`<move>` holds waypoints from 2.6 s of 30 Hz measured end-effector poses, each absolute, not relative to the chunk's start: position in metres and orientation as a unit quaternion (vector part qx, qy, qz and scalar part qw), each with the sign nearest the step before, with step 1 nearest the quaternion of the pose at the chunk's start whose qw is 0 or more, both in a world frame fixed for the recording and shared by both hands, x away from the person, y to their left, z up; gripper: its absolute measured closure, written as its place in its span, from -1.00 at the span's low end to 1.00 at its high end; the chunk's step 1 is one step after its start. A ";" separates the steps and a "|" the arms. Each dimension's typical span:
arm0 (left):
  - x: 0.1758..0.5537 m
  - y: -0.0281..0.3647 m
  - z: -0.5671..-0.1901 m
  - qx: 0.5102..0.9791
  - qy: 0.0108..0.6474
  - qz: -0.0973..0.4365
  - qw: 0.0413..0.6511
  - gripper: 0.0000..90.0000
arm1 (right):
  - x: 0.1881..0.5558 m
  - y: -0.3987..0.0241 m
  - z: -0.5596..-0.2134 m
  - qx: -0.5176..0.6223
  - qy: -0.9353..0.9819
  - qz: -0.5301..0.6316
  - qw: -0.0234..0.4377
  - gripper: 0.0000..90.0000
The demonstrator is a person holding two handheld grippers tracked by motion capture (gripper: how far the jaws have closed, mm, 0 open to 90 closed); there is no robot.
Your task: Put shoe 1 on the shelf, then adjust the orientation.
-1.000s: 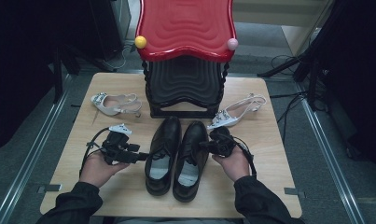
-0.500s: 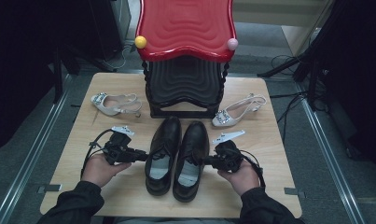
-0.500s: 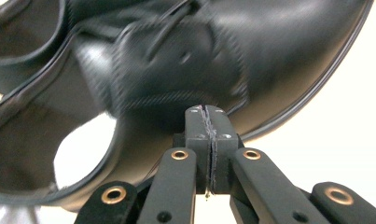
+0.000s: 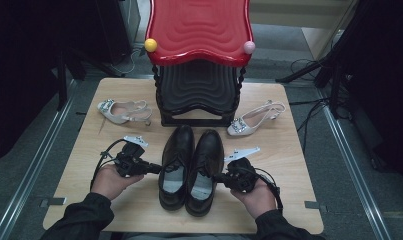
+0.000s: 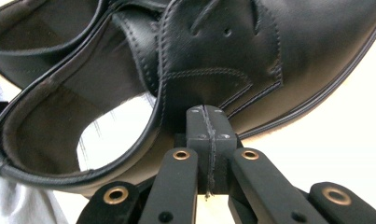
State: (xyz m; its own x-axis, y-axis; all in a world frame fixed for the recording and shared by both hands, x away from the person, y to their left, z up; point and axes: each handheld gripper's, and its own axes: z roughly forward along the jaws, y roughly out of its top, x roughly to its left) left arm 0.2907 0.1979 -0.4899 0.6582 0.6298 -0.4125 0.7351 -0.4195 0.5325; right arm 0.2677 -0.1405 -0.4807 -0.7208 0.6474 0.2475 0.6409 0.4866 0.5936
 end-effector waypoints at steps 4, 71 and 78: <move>0.292 0.194 -0.493 0.826 0.417 -0.096 0.367 1.00 | 0.274 -0.140 -0.482 0.381 0.856 0.348 -0.009 1.00; 0.286 0.188 -0.464 0.829 0.408 -0.045 0.380 -0.13 | 0.273 -0.173 -0.441 0.425 0.808 0.405 0.045 0.43; 0.294 0.190 -0.464 0.831 0.410 -0.037 0.375 -0.13 | 0.262 -0.160 -0.449 0.419 0.817 0.395 0.033 0.42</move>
State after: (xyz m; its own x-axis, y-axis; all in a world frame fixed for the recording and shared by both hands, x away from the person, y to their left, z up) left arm 0.2944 0.1905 -0.4637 0.6613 0.6537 -0.3679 0.7085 -0.3834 0.5924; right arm 0.2620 -0.1597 -0.4485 -0.6461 0.7112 0.2771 0.6587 0.3361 0.6731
